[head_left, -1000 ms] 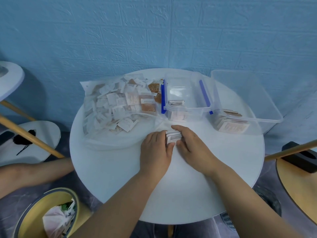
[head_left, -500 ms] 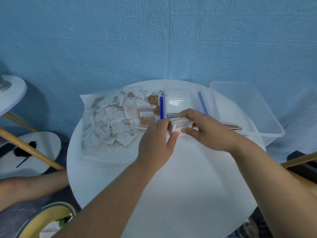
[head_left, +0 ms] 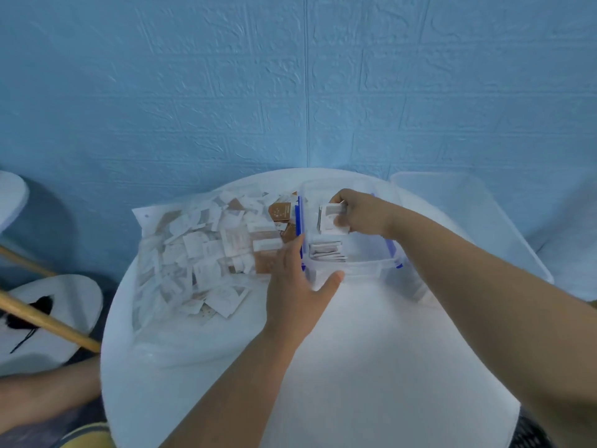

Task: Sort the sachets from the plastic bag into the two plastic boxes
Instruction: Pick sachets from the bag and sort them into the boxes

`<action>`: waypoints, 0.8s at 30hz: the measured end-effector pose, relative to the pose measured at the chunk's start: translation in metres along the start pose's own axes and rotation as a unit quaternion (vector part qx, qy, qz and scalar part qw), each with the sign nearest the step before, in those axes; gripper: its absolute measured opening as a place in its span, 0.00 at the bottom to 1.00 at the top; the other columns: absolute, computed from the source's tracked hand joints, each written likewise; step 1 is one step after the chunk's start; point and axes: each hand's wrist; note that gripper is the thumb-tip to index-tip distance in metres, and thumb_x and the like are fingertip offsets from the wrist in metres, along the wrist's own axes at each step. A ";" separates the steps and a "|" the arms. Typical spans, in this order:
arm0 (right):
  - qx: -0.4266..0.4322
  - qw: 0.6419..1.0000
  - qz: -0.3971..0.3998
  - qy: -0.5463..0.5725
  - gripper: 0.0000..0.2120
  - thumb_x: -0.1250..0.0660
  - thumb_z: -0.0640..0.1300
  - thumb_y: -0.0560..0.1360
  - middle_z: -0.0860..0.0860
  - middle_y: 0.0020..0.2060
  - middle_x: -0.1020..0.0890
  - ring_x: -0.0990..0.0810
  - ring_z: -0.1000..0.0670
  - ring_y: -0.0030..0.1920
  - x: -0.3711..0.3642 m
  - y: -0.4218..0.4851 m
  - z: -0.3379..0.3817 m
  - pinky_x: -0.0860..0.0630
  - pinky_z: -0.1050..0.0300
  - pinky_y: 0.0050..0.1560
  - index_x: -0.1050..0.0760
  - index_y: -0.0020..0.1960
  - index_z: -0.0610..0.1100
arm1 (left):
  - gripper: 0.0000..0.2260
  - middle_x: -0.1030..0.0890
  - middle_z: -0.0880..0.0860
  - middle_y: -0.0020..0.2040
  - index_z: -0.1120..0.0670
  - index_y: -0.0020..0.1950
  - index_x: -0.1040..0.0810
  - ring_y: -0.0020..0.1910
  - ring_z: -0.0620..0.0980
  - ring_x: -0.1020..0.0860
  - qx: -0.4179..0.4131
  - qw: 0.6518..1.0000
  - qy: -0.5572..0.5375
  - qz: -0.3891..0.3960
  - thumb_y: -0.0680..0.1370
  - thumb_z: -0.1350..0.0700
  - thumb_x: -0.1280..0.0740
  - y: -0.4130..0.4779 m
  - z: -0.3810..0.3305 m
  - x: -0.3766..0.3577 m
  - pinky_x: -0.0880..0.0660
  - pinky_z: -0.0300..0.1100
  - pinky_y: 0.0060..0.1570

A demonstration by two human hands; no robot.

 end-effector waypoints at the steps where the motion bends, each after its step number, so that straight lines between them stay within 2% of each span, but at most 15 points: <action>1: -0.010 1.000 0.007 0.002 0.10 0.39 0.36 0.74 0.47 0.46 0.26 0.27 0.48 0.44 -0.003 0.004 0.000 0.28 0.56 0.46 0.31 0.54 0.44 | 0.36 0.32 0.44 0.65 0.51 0.71 0.37 0.64 0.45 0.31 0.002 1.000 -0.003 -0.006 0.67 0.44 0.27 -0.001 0.000 -0.001 0.33 0.36 0.57; 3: -0.016 1.000 0.020 -0.007 0.09 0.40 0.36 0.74 0.47 0.48 0.26 0.27 0.48 0.45 -0.009 0.010 0.002 0.27 0.54 0.47 0.31 0.53 0.45 | 0.38 0.32 0.42 0.63 0.50 0.70 0.36 0.62 0.44 0.31 0.002 1.000 -0.004 -0.021 0.64 0.37 0.32 -0.002 -0.001 -0.003 0.32 0.37 0.57; 5: -0.016 0.999 0.033 -0.037 0.12 0.39 0.36 0.74 0.48 0.49 0.27 0.27 0.48 0.47 -0.014 0.013 0.003 0.28 0.57 0.42 0.30 0.57 0.44 | 0.39 0.30 0.45 0.64 0.51 0.71 0.36 0.62 0.44 0.31 0.000 0.999 0.000 -0.036 0.63 0.34 0.38 -0.003 -0.001 -0.005 0.30 0.40 0.58; 7: -0.016 0.998 0.039 -0.056 0.14 0.38 0.37 0.74 0.48 0.50 0.27 0.28 0.49 0.47 -0.017 0.014 0.003 0.31 0.62 0.38 0.30 0.60 0.42 | 0.39 0.29 0.46 0.65 0.52 0.71 0.35 0.62 0.45 0.30 -0.002 0.999 0.001 -0.045 0.63 0.34 0.38 -0.003 0.001 -0.007 0.29 0.44 0.59; 11: -0.018 0.997 0.063 -0.039 0.13 0.36 0.36 0.73 0.48 0.49 0.26 0.27 0.50 0.45 -0.016 0.014 0.003 0.28 0.55 0.48 0.30 0.56 0.45 | 0.39 0.28 0.47 0.64 0.52 0.70 0.35 0.62 0.47 0.29 -0.001 0.999 -0.002 -0.050 0.63 0.35 0.38 -0.004 0.001 -0.008 0.28 0.47 0.58; 13: -0.022 0.996 0.083 -0.020 0.11 0.36 0.36 0.73 0.49 0.48 0.25 0.26 0.52 0.41 -0.016 0.013 0.003 0.27 0.59 0.43 0.29 0.53 0.45 | 0.39 0.28 0.47 0.65 0.52 0.70 0.35 0.62 0.47 0.29 0.003 0.999 -0.002 -0.047 0.63 0.34 0.38 -0.004 0.001 -0.007 0.28 0.48 0.58; 15: -0.029 0.993 0.110 0.015 0.09 0.36 0.36 0.74 0.49 0.48 0.24 0.25 0.53 0.41 -0.015 0.011 0.003 0.27 0.64 0.39 0.29 0.53 0.45 | 0.39 0.28 0.48 0.65 0.52 0.70 0.35 0.62 0.47 0.29 0.002 0.999 0.000 -0.046 0.63 0.34 0.38 -0.003 0.002 -0.007 0.27 0.49 0.58; 20: -0.053 0.982 0.163 0.084 0.06 0.32 0.45 0.74 0.49 0.51 0.23 0.24 0.52 0.50 -0.006 0.010 0.002 0.23 0.60 0.45 0.26 0.50 0.50 | 0.39 0.28 0.48 0.65 0.52 0.70 0.35 0.62 0.47 0.29 -0.004 0.999 0.000 -0.045 0.64 0.34 0.38 -0.003 0.003 -0.008 0.28 0.45 0.58; 24: -0.049 0.979 0.184 0.068 0.07 0.32 0.43 0.74 0.46 0.56 0.22 0.24 0.47 0.58 -0.002 0.011 0.001 0.21 0.55 0.51 0.25 0.51 0.50 | 0.40 0.29 0.46 0.66 0.51 0.71 0.36 0.62 0.43 0.31 -0.005 0.999 -0.002 -0.034 0.63 0.33 0.39 -0.003 0.003 -0.007 0.32 0.37 0.57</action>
Point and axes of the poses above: each hand's wrist, its own y-axis towards the middle knuckle, its own x-axis out of the back of the hand, z = x × y
